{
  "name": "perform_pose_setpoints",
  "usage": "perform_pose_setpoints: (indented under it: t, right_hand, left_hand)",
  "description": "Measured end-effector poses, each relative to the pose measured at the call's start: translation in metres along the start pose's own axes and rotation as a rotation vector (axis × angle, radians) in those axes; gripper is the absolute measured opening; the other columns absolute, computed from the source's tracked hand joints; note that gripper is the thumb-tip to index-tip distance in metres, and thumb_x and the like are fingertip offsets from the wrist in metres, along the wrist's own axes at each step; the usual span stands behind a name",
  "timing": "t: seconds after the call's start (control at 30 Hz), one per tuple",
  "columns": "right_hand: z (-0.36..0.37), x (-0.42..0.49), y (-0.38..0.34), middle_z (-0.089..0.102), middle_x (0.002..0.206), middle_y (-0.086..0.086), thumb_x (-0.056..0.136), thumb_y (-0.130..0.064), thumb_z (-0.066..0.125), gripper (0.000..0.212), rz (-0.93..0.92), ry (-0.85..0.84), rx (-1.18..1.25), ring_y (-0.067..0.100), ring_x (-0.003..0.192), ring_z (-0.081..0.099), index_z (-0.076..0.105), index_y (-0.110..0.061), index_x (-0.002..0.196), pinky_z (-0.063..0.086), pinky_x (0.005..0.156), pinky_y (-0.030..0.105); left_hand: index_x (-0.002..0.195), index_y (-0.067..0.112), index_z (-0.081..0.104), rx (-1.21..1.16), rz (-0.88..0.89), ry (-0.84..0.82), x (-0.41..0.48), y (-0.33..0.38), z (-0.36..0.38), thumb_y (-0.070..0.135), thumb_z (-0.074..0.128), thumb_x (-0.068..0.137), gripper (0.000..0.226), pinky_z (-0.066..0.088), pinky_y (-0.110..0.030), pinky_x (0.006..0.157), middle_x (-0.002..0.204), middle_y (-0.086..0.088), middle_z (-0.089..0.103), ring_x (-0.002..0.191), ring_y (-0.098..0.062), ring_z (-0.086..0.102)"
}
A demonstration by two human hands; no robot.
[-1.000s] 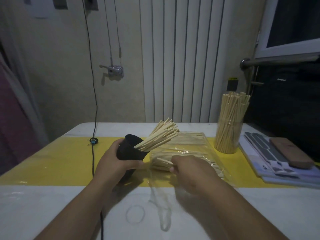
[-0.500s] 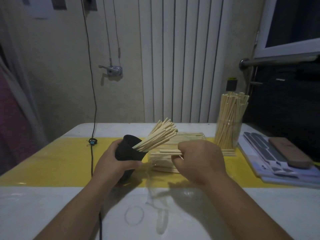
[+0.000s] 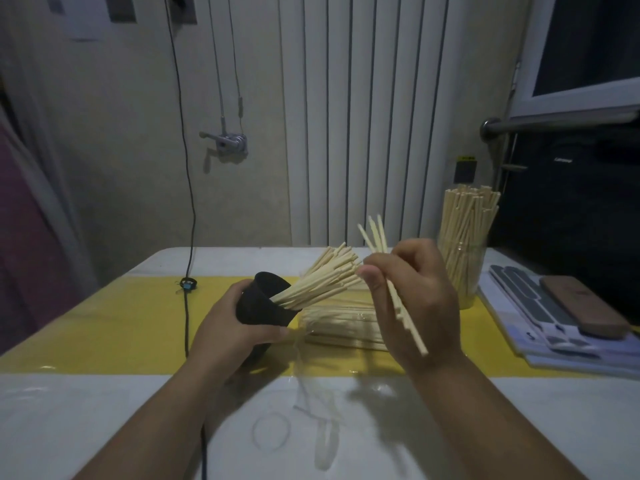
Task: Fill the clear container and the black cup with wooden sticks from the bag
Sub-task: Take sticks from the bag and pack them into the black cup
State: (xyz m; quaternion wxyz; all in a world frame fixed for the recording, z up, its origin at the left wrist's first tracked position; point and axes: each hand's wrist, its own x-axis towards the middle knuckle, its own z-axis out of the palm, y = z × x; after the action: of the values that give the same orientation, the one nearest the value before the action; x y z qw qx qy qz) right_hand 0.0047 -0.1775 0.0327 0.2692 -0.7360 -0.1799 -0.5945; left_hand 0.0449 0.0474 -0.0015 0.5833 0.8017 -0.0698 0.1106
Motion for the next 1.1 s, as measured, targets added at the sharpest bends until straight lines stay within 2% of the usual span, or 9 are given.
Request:
perform_pose_setpoints:
  t: [0.07,0.13,0.27,0.4,0.53,0.73,0.87,1.0,1.1]
  right_hand:
    - [0.000,0.000,-0.002,0.058,0.087,0.006,0.097,-0.034,0.058,0.033,0.060,0.010,0.101,0.008,0.077,0.052,0.076,-0.007,0.091,0.043,0.068,0.014]
    - [0.001,0.001,-0.003,0.062,0.085,0.003,0.094,-0.028,0.063,0.022,0.185,-0.006,0.205,0.003,0.082,0.057,0.078,-0.013,0.087,0.043,0.072,0.013]
    - [0.005,0.003,-0.010,0.068,0.080,-0.001,0.097,-0.033,0.056,0.028,0.568,-0.044,0.558,0.021,0.073,0.071,0.074,-0.021,0.081,0.059,0.069,0.042]
    - [0.003,0.006,-0.015,0.067,0.069,0.009,0.099,-0.019,0.056,0.027,0.618,-0.127,0.593,0.020,0.059,0.067,0.068,-0.006,0.078,0.056,0.056,0.031]
    - [0.003,0.004,-0.015,0.062,0.058,0.006,0.097,-0.019,0.060,0.027,0.642,-0.181,0.542,0.012,0.052,0.057,0.063,-0.011,0.072,0.046,0.051,0.023]
    - [0.006,0.005,-0.008,0.067,0.065,-0.005,0.093,-0.028,0.067,0.027,0.748,-0.179,0.482,0.007,0.063,0.062,0.065,-0.018,0.067,0.048,0.060,0.022]
    - [0.015,0.003,-0.001,0.064,0.090,-0.006,0.081,-0.038,0.079,0.018,0.869,-0.192,0.427,0.012,0.084,0.065,0.067,-0.025,0.076,0.053,0.081,0.035]
    - [0.016,0.001,0.000,0.053,0.110,-0.012,0.057,-0.059,0.077,0.060,0.945,-0.341,0.447,0.009,0.101,0.057,0.060,-0.028,0.104,0.048,0.086,0.030]
    - [0.012,0.000,0.001,0.059,0.107,-0.006,0.076,-0.053,0.071,0.040,0.993,-0.158,0.618,0.013,0.103,0.055,0.061,-0.025,0.102,0.042,0.079,0.026]
  left_hand:
    - [0.102,0.046,0.057,0.009,0.007,-0.005,0.000,-0.001,0.000,0.009,0.093,0.059,0.067,0.043,-0.020,0.066,0.093,0.023,0.068,0.085,0.007,0.062]
    - [0.104,0.046,0.058,0.029,0.016,-0.017,0.001,-0.002,0.001,0.017,0.095,0.053,0.069,0.044,-0.021,0.066,0.093,0.030,0.067,0.083,0.011,0.061]
    - [0.103,0.056,0.059,0.077,0.045,-0.041,0.001,-0.003,0.002,0.031,0.085,0.042,0.071,0.049,-0.028,0.073,0.099,0.027,0.067,0.091,0.001,0.064]
    - [0.103,0.060,0.057,0.116,0.077,-0.051,0.001,-0.003,0.003,0.030,0.083,0.042,0.073,0.049,-0.028,0.073,0.100,0.026,0.068,0.089,0.003,0.063]
    - [0.104,0.059,0.057,0.127,0.079,-0.045,0.002,-0.004,0.003,0.032,0.083,0.040,0.074,0.053,-0.034,0.078,0.101,0.025,0.068,0.093,-0.003,0.064]
    - [0.108,0.053,0.059,0.141,0.099,-0.050,0.003,-0.005,0.003,0.032,0.085,0.038,0.076,0.055,-0.041,0.083,0.103,0.022,0.069,0.093,-0.003,0.065]
    - [0.107,0.053,0.059,0.149,0.095,-0.053,0.002,-0.004,0.003,0.031,0.084,0.038,0.077,0.056,-0.041,0.081,0.102,0.021,0.069,0.092,-0.003,0.065]
    - [0.106,0.056,0.058,0.156,0.101,-0.053,0.003,-0.004,0.004,0.034,0.084,0.035,0.079,0.055,-0.042,0.082,0.102,0.021,0.068,0.094,-0.006,0.065]
    - [0.105,0.056,0.058,0.148,0.097,-0.051,0.004,-0.004,0.003,0.034,0.084,0.035,0.078,0.055,-0.043,0.083,0.102,0.020,0.068,0.095,-0.006,0.065]
